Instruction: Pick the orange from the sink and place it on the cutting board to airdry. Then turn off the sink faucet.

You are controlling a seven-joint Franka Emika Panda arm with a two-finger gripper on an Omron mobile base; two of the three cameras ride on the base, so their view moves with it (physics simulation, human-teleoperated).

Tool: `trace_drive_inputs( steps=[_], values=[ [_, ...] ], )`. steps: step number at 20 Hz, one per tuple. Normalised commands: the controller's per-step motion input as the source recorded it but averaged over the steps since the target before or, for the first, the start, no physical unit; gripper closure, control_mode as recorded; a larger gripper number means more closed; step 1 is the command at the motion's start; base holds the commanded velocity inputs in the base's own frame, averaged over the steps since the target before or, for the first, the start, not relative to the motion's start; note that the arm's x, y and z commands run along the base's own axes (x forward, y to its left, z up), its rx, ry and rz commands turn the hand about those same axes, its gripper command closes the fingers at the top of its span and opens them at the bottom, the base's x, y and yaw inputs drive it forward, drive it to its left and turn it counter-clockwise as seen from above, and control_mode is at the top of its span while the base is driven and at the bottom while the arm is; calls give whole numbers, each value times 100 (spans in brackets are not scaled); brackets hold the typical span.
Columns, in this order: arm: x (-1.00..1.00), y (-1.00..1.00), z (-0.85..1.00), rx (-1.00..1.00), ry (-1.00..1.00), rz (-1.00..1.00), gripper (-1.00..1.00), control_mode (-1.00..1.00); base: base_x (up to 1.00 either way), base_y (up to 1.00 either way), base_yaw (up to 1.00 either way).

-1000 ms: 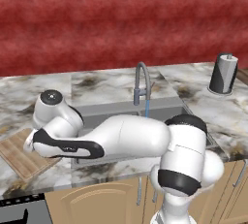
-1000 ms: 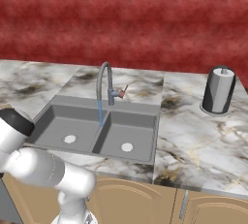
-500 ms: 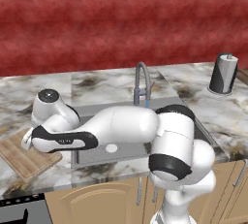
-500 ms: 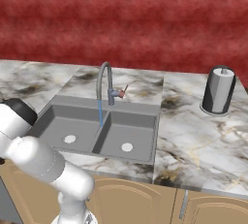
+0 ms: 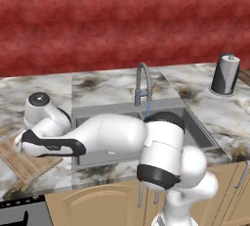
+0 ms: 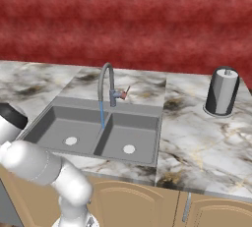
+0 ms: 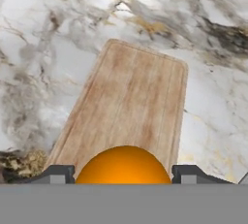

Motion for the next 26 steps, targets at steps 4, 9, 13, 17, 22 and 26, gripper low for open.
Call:
trace_drive_inputs(
  steps=[4, 9, 13, 17, 22, 26],
  values=[
    [14, 11, -18, 0, 0, -5, 100, -100, 0, 0, 0],
    [17, 15, -23, 0, 1, -6, 100, -100, 0, 0, 0],
    [18, 12, -21, 0, 3, -5, 100, -100, 0, 0, 0],
    [18, 5, -16, 0, 5, -4, 100, -100, 0, 0, 0],
    [19, 5, -14, 0, 6, -4, 100, -100, 0, 0, 0],
    [15, 10, -21, 0, 6, -4, 100, -100, 0, 0, 0]
  ],
)
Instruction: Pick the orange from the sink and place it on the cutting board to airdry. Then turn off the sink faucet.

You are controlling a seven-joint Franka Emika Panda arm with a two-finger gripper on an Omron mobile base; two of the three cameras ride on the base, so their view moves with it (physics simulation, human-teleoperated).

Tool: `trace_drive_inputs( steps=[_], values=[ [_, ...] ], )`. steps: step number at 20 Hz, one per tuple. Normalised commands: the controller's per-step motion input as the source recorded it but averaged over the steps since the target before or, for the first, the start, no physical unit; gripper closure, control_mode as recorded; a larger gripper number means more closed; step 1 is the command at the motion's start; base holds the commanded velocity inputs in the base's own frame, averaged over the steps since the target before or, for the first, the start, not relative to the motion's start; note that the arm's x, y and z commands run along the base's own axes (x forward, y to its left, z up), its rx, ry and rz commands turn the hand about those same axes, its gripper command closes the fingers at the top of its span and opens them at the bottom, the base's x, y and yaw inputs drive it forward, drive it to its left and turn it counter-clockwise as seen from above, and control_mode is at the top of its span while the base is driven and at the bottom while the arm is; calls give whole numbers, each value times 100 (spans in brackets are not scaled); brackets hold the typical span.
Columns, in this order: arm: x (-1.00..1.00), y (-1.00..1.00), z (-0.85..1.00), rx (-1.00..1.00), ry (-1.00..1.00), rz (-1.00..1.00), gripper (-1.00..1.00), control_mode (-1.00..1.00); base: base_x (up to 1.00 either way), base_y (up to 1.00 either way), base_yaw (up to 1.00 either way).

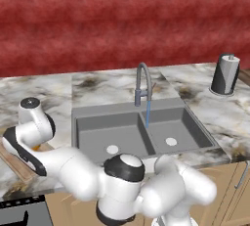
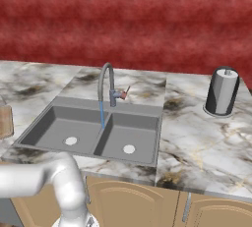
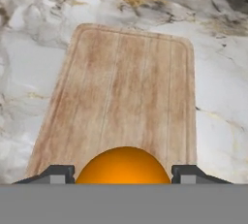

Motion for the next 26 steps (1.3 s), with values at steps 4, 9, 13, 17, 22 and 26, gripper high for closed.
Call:
trace_drive_inputs(
  steps=[4, 9, 13, 17, 22, 26],
  values=[
    [14, 10, -23, 0, 6, -4, 100, -100, 0, 0, 0],
    [15, 9, -21, 0, 5, -4, 100, -100, 0, 0, 0],
    [15, 11, -20, 0, 5, -4, 100, -100, 0, 0, 0],
    [14, 21, -23, 0, 5, -4, 100, -100, 0, 0, 0],
    [10, 26, -24, 0, 4, -5, 100, -100, 0, 0, 0],
    [11, 26, -25, 0, 4, -5, 100, -100, 0, 0, 0]
  ],
)
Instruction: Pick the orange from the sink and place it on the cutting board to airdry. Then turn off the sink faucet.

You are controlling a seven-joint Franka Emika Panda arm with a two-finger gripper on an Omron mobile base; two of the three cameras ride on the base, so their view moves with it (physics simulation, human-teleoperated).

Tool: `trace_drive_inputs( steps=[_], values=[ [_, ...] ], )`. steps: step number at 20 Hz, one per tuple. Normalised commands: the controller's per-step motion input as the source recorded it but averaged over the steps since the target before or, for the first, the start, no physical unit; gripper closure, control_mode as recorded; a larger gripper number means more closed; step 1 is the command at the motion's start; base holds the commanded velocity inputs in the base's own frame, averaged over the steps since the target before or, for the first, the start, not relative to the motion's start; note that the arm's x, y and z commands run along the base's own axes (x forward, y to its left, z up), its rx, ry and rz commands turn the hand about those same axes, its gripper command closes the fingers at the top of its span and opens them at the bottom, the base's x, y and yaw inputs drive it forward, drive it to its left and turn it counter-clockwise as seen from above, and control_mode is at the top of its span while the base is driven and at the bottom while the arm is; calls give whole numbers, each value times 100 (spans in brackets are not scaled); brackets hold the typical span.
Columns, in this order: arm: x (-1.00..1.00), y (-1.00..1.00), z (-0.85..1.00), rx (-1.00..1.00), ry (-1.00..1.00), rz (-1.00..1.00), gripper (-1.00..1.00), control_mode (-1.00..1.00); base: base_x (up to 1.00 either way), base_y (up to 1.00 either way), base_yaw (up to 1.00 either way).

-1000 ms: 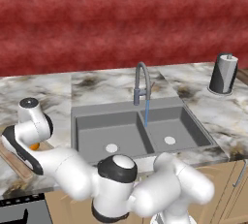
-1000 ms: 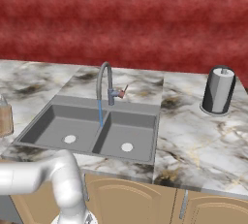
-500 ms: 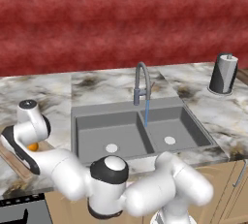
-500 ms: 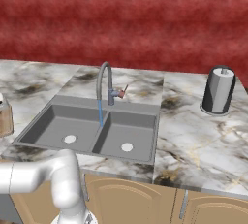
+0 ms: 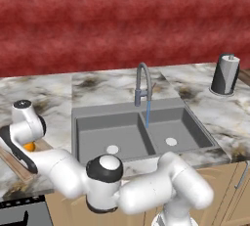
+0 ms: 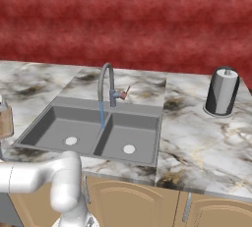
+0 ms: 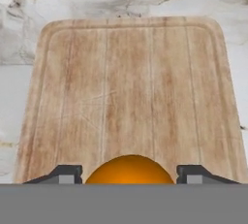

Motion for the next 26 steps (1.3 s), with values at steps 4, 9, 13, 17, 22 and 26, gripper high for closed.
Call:
trace_drive_inputs(
  steps=[4, 9, 13, 17, 22, 26],
  values=[
    [10, 25, -25, 0, 4, -5, -100, -100, 0, 0, 0],
    [0, 5, -6, 0, 1, -4, -100, -100, 0, 0, 0],
    [-16, -5, 0, 0, 0, -3, -100, -100, 0, 0, 0],
    [-15, -14, 0, 0, 0, -2, -100, -100, 0, 0, 0],
    [-31, -35, 15, 0, -5, 0, -100, -100, 0, 0, 0],
    [-49, -81, 19, 0, -15, 0, -100, -100, 0, 0, 0]
  ],
)
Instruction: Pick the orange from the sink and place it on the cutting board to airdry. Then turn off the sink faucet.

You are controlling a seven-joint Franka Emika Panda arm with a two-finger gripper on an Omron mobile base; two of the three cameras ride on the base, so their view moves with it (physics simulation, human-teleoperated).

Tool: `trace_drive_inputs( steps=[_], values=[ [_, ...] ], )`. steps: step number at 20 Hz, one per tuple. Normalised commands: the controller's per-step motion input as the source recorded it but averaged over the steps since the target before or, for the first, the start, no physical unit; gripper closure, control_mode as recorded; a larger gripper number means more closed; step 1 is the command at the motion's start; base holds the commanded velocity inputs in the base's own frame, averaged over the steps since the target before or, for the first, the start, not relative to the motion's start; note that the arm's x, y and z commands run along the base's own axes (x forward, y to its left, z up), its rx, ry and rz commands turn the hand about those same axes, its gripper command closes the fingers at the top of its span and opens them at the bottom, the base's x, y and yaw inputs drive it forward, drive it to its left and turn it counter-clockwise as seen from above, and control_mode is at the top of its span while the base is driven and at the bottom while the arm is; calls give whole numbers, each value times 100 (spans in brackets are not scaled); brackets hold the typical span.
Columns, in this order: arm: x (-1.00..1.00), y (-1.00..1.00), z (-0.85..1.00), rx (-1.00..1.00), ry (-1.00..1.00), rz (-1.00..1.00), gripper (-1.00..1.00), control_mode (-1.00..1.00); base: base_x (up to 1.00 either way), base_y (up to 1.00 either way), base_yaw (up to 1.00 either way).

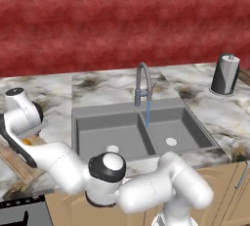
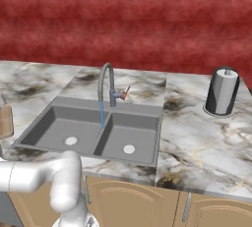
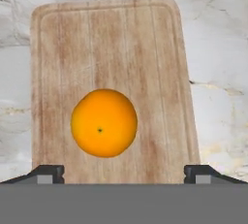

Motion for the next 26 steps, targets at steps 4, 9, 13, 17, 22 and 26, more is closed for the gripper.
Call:
trace_drive_inputs(
  steps=[4, 9, 13, 17, 22, 26],
  values=[
    [-62, -97, 31, 3, -20, 1, -100, -100, 0, 0, 0],
    [-74, -92, 58, 7, -18, 1, -100, -100, 0, 0, 0],
    [-72, -89, 82, 15, -8, 0, -100, -100, 0, 0, 0],
    [-70, -76, 92, 18, -5, 0, -100, -100, 0, 0, 0],
    [-71, -75, 79, 14, -6, 0, -100, -100, 0, 0, 0],
    [-65, -81, 53, 5, -3, -2, -100, -100, 0, 0, 0]
  ],
)
